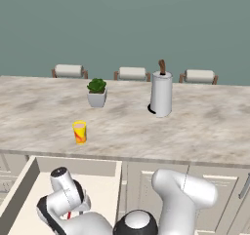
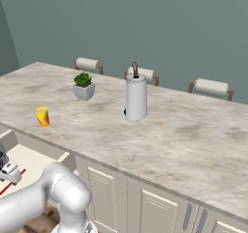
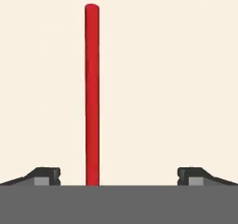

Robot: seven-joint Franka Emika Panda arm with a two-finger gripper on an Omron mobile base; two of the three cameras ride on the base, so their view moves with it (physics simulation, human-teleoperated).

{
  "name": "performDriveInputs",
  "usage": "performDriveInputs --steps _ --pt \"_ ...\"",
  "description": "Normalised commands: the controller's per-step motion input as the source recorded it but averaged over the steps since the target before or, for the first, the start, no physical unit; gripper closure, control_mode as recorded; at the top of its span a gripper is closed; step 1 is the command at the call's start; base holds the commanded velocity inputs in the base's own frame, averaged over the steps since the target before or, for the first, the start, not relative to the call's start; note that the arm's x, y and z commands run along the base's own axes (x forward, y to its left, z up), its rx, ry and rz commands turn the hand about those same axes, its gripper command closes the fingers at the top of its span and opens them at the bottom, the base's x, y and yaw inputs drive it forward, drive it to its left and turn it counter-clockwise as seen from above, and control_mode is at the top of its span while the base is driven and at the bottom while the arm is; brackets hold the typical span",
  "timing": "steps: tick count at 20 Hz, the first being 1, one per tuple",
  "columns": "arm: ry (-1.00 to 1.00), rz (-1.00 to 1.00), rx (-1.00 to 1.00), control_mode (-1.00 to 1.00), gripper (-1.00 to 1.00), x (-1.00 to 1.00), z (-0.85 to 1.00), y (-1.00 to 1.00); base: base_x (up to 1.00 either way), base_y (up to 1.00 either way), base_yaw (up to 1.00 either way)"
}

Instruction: Pick up the straw from the left drawer and put it inside the smoothie cup.

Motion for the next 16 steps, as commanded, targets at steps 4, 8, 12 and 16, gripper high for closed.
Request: performDriveInputs --steps 4,8,12,16 --pt "0.0 0.0 0.0 -1.0 -1.0 0.0 -0.4 0.07 0.0 0.0 0.0" --pt "-0.01 0.0 0.0 -1.0 -1.0 0.0 -0.35 0.11 0.0 0.0 0.0" --pt "0.0 0.0 0.0 -1.0 -1.0 0.0 -0.33 0.14 0.0 0.0 0.0" --pt "0.0 0.0 0.0 -1.0 -1.0 0.0 -0.42 0.09 0.0 0.0 0.0"
